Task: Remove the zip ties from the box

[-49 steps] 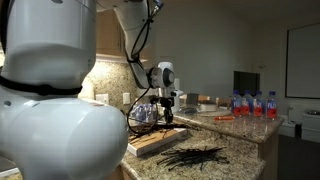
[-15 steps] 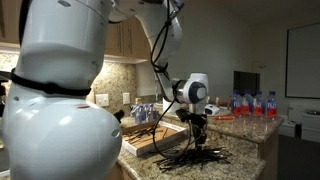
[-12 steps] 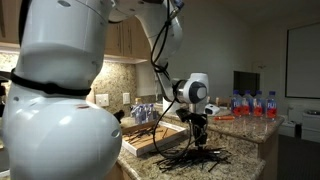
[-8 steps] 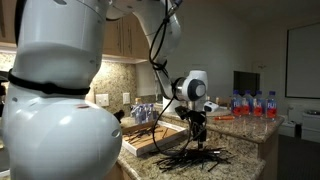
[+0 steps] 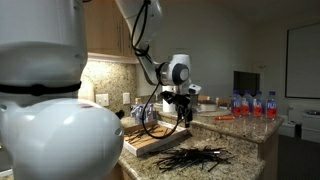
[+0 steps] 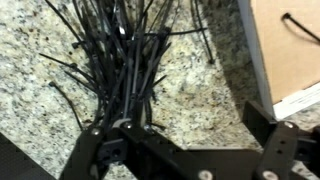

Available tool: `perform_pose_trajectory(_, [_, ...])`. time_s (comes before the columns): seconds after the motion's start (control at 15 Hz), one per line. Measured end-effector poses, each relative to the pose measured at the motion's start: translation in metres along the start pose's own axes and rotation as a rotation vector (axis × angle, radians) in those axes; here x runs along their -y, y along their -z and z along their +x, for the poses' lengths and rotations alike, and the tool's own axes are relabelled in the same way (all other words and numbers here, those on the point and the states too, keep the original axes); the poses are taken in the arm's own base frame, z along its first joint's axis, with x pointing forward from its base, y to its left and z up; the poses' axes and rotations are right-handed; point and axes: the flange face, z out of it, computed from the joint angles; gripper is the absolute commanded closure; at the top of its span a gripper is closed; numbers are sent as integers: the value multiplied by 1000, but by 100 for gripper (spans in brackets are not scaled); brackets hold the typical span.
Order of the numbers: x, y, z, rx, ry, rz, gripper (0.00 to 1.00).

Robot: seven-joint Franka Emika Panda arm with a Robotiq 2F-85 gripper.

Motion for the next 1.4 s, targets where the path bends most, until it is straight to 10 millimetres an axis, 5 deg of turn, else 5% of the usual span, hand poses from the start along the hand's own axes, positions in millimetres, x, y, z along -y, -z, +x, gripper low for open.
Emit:
perform_pose_trajectory(0.4, [101,42,-68,-39,241,80,0])
perform_pose_trajectory(0.6, [151,46,-94,-25,361,73,0])
perform_pose_trajectory(1.07, [250,-4,-116,73,596,-52,0])
perform_pose_trajectory(1.4, [296,-60,-132,112,622,-61,0])
